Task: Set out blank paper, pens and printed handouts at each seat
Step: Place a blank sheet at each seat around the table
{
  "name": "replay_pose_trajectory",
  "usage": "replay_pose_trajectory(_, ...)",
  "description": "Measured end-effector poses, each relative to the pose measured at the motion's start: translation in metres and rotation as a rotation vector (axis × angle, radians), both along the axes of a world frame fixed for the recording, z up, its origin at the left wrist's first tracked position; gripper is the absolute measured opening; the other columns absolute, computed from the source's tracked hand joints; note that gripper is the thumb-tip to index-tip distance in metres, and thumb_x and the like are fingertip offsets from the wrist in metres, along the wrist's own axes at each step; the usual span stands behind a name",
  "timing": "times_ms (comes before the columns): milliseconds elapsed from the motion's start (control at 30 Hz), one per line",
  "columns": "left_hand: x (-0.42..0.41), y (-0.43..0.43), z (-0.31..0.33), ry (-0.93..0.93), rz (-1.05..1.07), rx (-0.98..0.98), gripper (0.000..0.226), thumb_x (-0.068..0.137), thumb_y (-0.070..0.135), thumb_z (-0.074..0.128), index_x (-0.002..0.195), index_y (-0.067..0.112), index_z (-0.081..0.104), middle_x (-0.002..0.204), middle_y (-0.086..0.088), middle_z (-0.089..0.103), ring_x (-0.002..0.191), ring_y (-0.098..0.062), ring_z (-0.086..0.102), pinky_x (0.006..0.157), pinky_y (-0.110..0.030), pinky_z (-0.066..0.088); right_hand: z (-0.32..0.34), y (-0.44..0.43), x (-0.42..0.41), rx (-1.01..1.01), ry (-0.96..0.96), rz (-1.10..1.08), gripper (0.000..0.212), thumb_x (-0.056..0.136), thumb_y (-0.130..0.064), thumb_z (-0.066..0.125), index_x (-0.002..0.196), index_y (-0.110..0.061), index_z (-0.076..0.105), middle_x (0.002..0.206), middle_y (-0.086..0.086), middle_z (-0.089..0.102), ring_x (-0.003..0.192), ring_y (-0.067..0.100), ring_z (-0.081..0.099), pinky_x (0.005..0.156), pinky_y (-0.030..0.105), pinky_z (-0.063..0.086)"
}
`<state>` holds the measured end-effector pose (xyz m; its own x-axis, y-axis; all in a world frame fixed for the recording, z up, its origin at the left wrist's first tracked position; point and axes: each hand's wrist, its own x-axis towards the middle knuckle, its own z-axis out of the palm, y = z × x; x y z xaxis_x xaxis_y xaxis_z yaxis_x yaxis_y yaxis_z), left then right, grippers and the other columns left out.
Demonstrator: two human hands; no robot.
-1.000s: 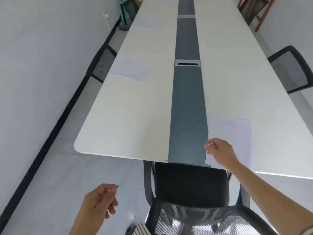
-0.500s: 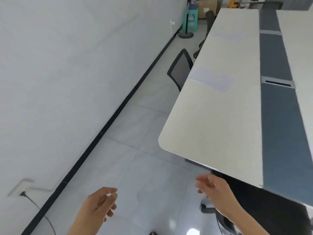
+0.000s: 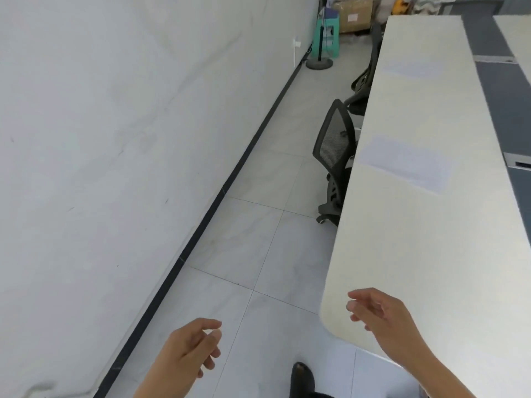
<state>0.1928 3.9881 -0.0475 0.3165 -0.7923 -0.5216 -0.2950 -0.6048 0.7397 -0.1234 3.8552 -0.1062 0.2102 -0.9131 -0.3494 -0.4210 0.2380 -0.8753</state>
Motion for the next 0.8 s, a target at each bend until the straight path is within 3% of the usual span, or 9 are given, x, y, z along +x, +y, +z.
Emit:
replay_pose_trajectory(333, 0.124, -0.172, 0.006, 0.073, 0.006, -0.024, 0.013, 0.093, 0.009, 0.056, 0.098, 0.013, 0.068, 0.072, -0.017, 0.071, 0.058, -0.02, 0.064, 0.051, -0.03, 0.048, 0.03, -0.178, 0.131, -0.04, -0.016, -0.021, 0.012, 0.087, -0.015, 0.07, 0.094, -0.025, 0.07, 0.079, -0.001, 0.074, 0.075, 0.018, 0.07, 0.07, 0.029, 0.047)
replay_pose_trajectory(533, 0.232, -0.312, -0.02, 0.08, -0.084, -0.003, 0.012, 0.093, 0.011, 0.057, 0.099, 0.013, 0.067, 0.073, -0.018, 0.07, 0.058, -0.02, 0.064, 0.051, -0.029, 0.047, 0.01, -0.272, 0.215, -0.018, -0.001, -0.153, 0.013, 0.088, -0.013, 0.069, 0.094, -0.025, 0.069, 0.078, -0.001, 0.074, 0.071, 0.013, 0.07, 0.069, 0.028, 0.046)
replay_pose_trajectory(800, 0.328, -0.525, 0.01, 0.078, -0.26, -0.048, 0.015, 0.095, 0.009, 0.053, 0.098, 0.013, 0.067, 0.069, -0.015, 0.071, 0.057, -0.02, 0.063, 0.051, -0.029, 0.048, 0.034, -0.394, 0.302, 0.021, -0.031, -0.341, 0.012, 0.089, -0.013, 0.066, 0.097, -0.022, 0.068, 0.079, 0.003, 0.075, 0.07, 0.01, 0.071, 0.067, 0.024, 0.046)
